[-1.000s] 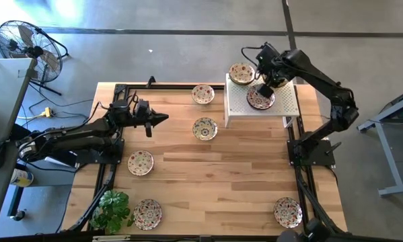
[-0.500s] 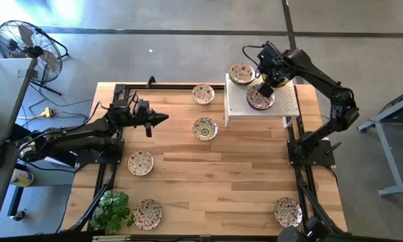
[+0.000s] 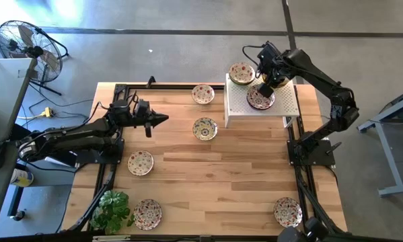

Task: Pick & Place Mini bowls
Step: Stack the yellow patterned bowl on top of the yellow patterned bowl on the shelf, then stack the black patterned bowl on top of the black patterned bowl on the shelf

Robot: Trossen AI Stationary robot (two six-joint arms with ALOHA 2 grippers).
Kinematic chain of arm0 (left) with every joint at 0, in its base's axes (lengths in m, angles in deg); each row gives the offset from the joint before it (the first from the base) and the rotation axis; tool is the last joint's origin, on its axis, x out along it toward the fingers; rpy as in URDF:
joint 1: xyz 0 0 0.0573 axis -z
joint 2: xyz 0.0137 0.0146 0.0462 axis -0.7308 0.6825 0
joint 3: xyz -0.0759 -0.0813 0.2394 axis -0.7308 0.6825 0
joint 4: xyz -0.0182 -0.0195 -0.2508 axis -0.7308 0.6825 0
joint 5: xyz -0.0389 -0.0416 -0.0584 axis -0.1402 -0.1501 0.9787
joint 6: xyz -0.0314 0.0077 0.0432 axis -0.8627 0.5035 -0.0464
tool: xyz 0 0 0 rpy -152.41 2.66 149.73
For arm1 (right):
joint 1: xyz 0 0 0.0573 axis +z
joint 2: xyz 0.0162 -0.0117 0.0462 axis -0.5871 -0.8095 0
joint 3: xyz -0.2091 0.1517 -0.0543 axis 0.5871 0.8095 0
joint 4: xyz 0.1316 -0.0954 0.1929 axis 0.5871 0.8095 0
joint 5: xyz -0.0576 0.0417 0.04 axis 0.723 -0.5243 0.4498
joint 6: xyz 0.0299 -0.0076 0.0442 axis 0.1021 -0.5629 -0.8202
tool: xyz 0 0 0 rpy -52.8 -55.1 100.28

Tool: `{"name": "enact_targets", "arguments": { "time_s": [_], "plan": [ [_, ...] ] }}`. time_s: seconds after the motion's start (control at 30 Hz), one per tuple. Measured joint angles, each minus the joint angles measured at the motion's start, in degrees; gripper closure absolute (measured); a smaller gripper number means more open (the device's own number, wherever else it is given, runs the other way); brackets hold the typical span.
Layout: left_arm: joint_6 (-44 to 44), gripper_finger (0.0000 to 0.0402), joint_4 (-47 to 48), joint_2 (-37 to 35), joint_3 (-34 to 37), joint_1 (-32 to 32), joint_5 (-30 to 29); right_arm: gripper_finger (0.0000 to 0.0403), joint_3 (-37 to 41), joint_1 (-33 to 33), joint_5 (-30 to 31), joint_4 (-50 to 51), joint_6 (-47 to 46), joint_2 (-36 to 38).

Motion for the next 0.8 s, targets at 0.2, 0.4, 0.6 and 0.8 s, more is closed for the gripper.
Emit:
{"name": "enact_targets", "arguments": {
  "time_s": [0.2, 0.4, 0.6, 0.8],
  "plan": [
    [-0.1, 0.0401, 0.0, 0.0, 0.0, 0.0, 0.3, 0.0307, -0.1, 0.2, -0.2, -0.1, -0.2, 0.0],
    [-0.1, 0.0401, 0.0, 0.0, 0.0, 0.0, 0.3, 0.026, -0.1, 0.2, -1.1, -0.1, -0.7, 0.7],
    [-0.1, 0.0401, 0.0, 0.0, 0.0, 0.0, 0.3, 0.0232, -0.1, 0.2, -1.5, -1.0, -1.9, 3.7],
    [-0.1, 0.0401, 0.0, 0.0, 0.0, 0.0, 0.3, 0.0232, -0.1, 0.2, -4.8, -1.3, -3.2, 5.8]
  ]
}}
